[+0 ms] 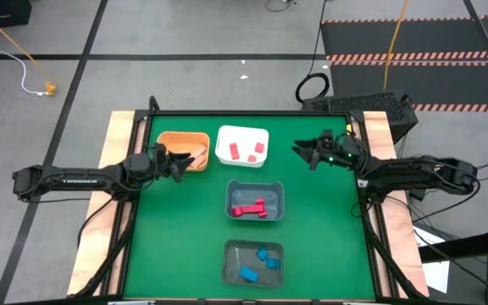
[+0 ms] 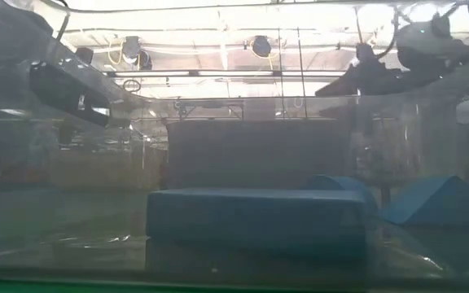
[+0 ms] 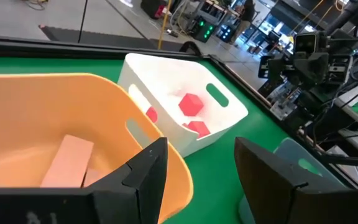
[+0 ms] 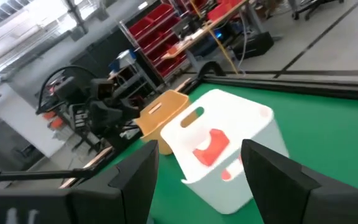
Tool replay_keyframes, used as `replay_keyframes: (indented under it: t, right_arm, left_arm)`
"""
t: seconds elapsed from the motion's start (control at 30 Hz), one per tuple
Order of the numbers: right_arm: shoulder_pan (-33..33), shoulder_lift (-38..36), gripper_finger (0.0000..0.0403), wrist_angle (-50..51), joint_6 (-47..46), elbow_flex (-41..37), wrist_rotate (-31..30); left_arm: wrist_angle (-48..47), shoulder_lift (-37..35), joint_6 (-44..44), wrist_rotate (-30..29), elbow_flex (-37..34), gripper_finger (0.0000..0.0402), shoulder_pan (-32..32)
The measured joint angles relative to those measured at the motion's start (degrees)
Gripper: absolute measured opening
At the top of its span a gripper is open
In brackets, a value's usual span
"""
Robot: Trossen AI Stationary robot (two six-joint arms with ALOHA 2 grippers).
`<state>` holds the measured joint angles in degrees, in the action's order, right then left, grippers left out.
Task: Sort & place blocks by color
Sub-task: Return to Home Position
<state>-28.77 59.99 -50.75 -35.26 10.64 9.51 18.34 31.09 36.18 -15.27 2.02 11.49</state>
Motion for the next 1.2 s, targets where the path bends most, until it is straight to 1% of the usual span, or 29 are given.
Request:
replay_keyframes:
  t: [0.07, 0.2, 0.47, 0.7, 0.93, 1.1, 1.2]
  right_arm:
    - [0.0, 0.0, 0.0222, -1.8, -0.1, -1.7, -0.8]
    - [0.0, 0.0, 0.0222, -1.7, -0.7, -3.9, -2.0]
    - [0.0, 0.0, 0.0222, -1.7, -1.8, -7.0, -2.0]
    - [0.0, 0.0, 0.0222, -1.7, -3.5, -9.6, -1.9]
    - [0.0, 0.0, 0.0222, -0.9, -3.5, -9.7, -1.9]
    - [0.0, 0.0, 0.0222, -0.8, -1.4, -9.8, -2.0]
    - [0.0, 0.0, 0.0222, -0.8, -2.3, -9.8, -1.9]
  left_arm:
    - [-0.1, 0.0, 0.0, 0.0, -0.2, 0.0186, 0.0]
    - [-0.3, 0.0, -0.1, 0.0, -0.2, 0.0186, 0.0]
    - [-6.1, 0.0, 0.5, -0.4, -0.2, 0.0186, 0.0]
    - [-7.0, 0.0, 0.0, -0.4, -0.2, 0.0186, 0.0]
    - [-11.6, 0.0, 0.1, -1.2, -0.2, 0.0186, 0.0]
    - [-12.4, 0.0, 0.0, -1.2, -0.2, 0.0186, 0.0]
    - [-12.3, 0.0, -1.3, -1.2, -0.2, 0.0186, 0.0]
